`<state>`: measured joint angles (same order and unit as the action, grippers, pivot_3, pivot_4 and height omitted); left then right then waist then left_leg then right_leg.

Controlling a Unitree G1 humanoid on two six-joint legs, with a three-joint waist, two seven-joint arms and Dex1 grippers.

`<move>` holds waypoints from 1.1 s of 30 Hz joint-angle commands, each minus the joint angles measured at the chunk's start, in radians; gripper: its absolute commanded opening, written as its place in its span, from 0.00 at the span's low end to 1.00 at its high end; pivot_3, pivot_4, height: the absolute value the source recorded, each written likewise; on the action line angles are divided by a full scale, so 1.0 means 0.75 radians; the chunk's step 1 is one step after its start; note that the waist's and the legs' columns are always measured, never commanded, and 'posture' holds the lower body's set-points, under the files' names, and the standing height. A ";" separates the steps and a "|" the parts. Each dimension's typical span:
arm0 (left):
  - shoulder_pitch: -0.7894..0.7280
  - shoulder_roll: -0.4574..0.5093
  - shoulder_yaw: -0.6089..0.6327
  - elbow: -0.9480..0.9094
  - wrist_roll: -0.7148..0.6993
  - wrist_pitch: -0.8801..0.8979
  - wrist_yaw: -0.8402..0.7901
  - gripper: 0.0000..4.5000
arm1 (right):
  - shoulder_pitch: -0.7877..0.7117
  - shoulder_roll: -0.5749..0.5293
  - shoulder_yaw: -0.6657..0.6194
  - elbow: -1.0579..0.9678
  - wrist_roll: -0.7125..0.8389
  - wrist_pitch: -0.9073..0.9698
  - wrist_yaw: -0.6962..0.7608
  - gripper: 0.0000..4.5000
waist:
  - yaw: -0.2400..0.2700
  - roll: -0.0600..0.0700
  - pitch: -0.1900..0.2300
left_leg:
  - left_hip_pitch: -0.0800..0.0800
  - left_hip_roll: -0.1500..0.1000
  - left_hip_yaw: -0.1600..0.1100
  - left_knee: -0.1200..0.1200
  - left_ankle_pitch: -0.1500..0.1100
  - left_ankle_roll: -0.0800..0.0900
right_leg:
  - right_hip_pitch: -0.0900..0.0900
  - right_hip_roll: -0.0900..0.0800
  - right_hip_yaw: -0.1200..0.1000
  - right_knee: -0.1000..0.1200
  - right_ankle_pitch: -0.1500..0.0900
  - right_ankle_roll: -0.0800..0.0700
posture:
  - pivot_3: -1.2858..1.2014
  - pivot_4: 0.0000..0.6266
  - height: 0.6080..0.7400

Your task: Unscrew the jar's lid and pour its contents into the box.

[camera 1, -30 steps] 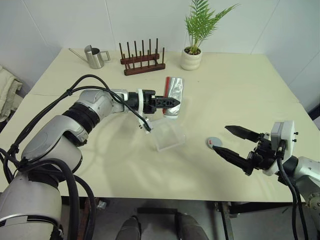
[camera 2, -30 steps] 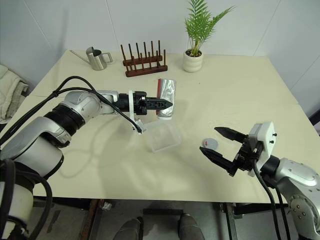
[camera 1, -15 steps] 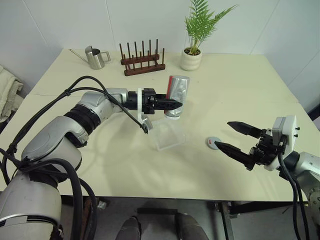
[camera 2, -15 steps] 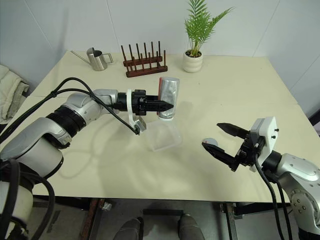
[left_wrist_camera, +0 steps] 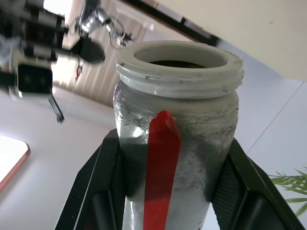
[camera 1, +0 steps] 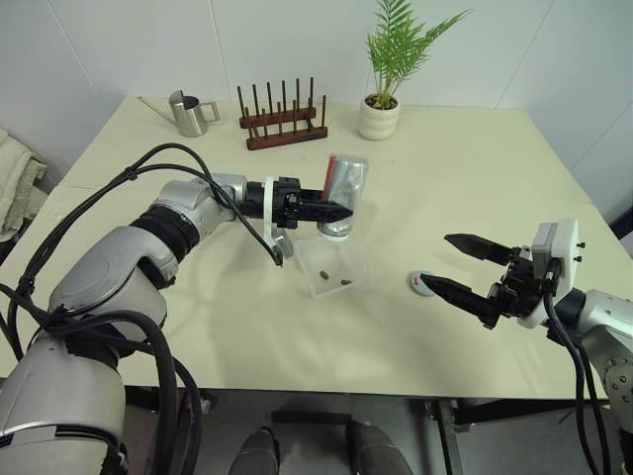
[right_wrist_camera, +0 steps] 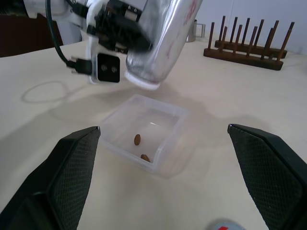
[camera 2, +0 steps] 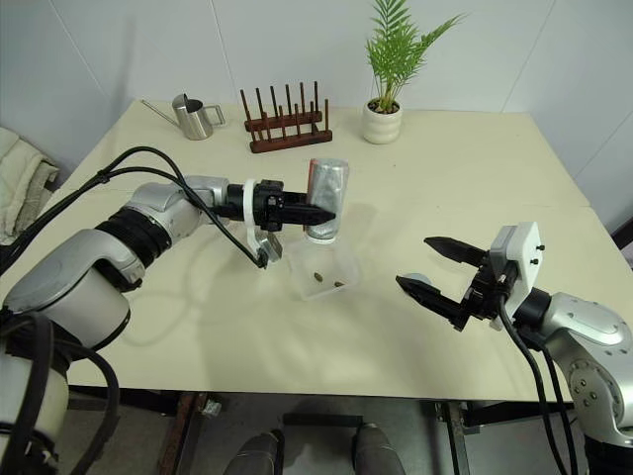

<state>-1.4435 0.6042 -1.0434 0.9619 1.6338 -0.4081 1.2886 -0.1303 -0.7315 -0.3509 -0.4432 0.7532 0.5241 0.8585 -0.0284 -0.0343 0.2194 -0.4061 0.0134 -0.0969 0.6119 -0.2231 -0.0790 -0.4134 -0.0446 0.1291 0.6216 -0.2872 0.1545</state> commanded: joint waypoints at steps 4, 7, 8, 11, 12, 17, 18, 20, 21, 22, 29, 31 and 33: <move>0.021 0.009 0.343 0.162 -0.617 -0.528 -0.451 0.42 | -0.007 -0.019 -0.010 -0.016 0.001 -0.019 0.008 1.00 | 0.000 0.000 0.000 | 0.000 0.000 0.000 0.001 0.000 0.000 | 0.000 0.000 0.000 0.001 0.000 0.000 | 0.52 0.24 1.00; 0.106 -0.008 0.544 0.223 -0.966 -0.703 -0.806 0.42 | -0.016 -0.025 -0.008 -0.003 0.003 -0.017 0.020 1.00 | 0.001 0.000 0.000 | 0.000 0.000 0.000 0.001 0.000 0.000 | 0.000 0.000 0.000 0.001 0.000 0.000 | 0.52 0.24 1.00; 0.144 -0.023 0.611 0.243 -1.088 -0.739 -0.955 0.42 | -0.026 -0.028 -0.005 0.006 0.005 -0.017 0.027 1.00 | 0.001 0.000 0.000 | 0.001 0.000 0.001 0.001 0.000 0.000 | 0.000 0.000 0.000 0.001 0.000 0.000 | 0.52 0.24 1.00; 0.278 -0.112 0.893 0.257 -1.576 -0.694 -1.488 0.42 | -0.051 -0.032 -0.009 0.041 0.013 -0.027 0.055 1.00 | 0.003 0.002 -0.001 | 0.002 0.000 0.001 0.002 0.001 0.000 | 0.001 0.000 0.001 0.004 0.000 -0.001 | 0.52 0.24 1.00; 0.330 -0.146 0.984 0.220 -1.741 -0.624 -1.659 0.42 | -0.057 -0.036 -0.014 0.055 0.022 -0.028 0.078 1.00 | 0.003 0.002 -0.001 | 0.001 0.000 0.001 0.003 0.001 0.000 | 0.000 0.000 0.001 0.005 0.000 -0.001 | 0.52 0.24 1.00; 0.523 -0.252 1.273 -0.035 -2.214 -0.235 -2.117 0.42 | -0.084 -0.054 -0.023 0.111 0.012 -0.046 0.145 1.00 | -0.003 0.002 -0.001 | 0.003 0.000 0.000 0.004 0.002 0.003 | 0.001 0.000 0.001 0.010 0.001 -0.002 | 0.52 0.24 1.00; 0.562 -0.272 1.341 -0.083 -2.327 -0.062 -2.192 0.42 | -0.101 -0.064 -0.017 0.124 0.011 -0.040 0.154 1.00 | -0.002 0.002 -0.001 | 0.003 0.000 0.000 0.004 0.003 0.003 | 0.001 0.001 0.001 0.009 0.002 -0.003 | 0.52 0.24 1.00; 0.620 -0.292 1.423 -0.181 -2.449 0.178 -2.268 0.42 | -0.118 -0.076 -0.014 0.140 0.016 -0.036 0.168 1.00 | -0.004 0.002 -0.001 | 0.004 0.000 0.000 0.004 0.004 0.003 | 0.001 0.000 0.001 0.011 0.002 -0.003 | 0.52 0.24 1.00; 0.653 -0.294 1.461 -0.224 -2.494 0.286 -2.281 0.42 | -0.134 -0.087 0.000 0.156 0.014 -0.031 0.185 1.00 | -0.007 0.002 -0.001 | 0.005 0.000 0.000 0.004 0.005 0.003 | 0.001 0.000 0.001 0.011 0.003 -0.003 | 0.52 0.24 1.00; 0.678 -0.293 1.483 -0.265 -2.511 0.353 -2.282 0.42 | -0.144 -0.094 0.010 0.167 0.011 -0.028 0.197 1.00 | -0.007 0.002 -0.001 | 0.006 0.000 0.000 0.004 0.005 0.004 | 0.001 0.000 0.001 0.012 0.003 -0.004 | 0.52 0.24 1.00; 0.799 -0.304 1.569 -0.522 -2.610 0.731 -2.305 0.42 | -0.204 -0.121 0.047 0.225 0.009 -0.015 0.248 1.00 | -0.002 0.002 -0.001 | 0.007 0.000 -0.002 0.005 0.009 0.003 | 0.003 0.001 0.001 0.012 0.005 -0.004 | 0.52 0.24 1.00; 0.831 -0.294 1.580 -0.564 -2.612 0.773 -2.322 0.42 | -0.215 -0.126 0.053 0.246 0.005 -0.016 0.267 1.00 | -0.002 0.002 -0.001 | 0.007 0.000 -0.002 0.005 0.010 0.003 | 0.003 0.001 0.001 0.012 0.006 -0.004 | 0.52 0.24 1.00; 0.857 -0.283 1.569 -0.598 -2.590 0.784 -2.348 0.42 | -0.221 -0.131 0.052 0.262 0.008 -0.016 0.280 1.00 | -0.003 0.002 -0.001 | 0.007 0.000 -0.002 0.005 0.010 0.003 | 0.004 0.001 0.001 0.011 0.006 -0.004 | 0.52 0.24 1.00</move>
<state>-0.8112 0.3768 0.1271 0.5682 -0.3048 0.1745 -0.4515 -0.2859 -0.8096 -0.2988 -0.2450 0.7537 0.5122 1.0556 -0.0310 -0.0328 0.2186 -0.4003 0.0135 -0.0980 0.6159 -0.2159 -0.0767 -0.4102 -0.0442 0.1297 0.6293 -0.2826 0.1512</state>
